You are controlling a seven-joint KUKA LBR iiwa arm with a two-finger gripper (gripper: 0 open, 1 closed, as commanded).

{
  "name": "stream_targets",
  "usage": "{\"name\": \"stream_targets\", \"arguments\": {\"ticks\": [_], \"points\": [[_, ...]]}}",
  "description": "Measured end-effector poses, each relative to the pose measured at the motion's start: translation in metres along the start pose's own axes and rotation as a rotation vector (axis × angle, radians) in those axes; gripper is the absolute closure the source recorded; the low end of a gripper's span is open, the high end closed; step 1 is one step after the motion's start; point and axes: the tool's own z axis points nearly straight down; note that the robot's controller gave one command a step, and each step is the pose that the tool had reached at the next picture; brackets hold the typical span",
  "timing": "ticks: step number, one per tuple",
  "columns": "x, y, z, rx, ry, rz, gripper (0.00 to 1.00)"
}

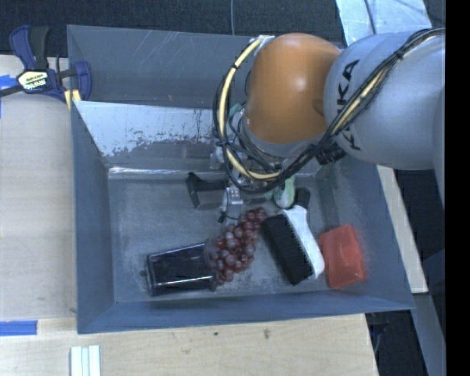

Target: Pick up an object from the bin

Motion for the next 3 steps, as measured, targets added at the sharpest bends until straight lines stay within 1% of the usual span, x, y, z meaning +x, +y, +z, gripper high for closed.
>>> {"name": "stream_targets", "arguments": {"ticks": [1, 2, 3], "points": [[-0.001, -0.016, 0.028, 0.001, 0.007, -0.01, 0.0], [-0.01, -0.023, 0.035, 0.001, -0.001, -0.295, 0.0], [-0.016, -0.038, 0.062, 0.0, 0.001, -0.22, 0.0]]}}
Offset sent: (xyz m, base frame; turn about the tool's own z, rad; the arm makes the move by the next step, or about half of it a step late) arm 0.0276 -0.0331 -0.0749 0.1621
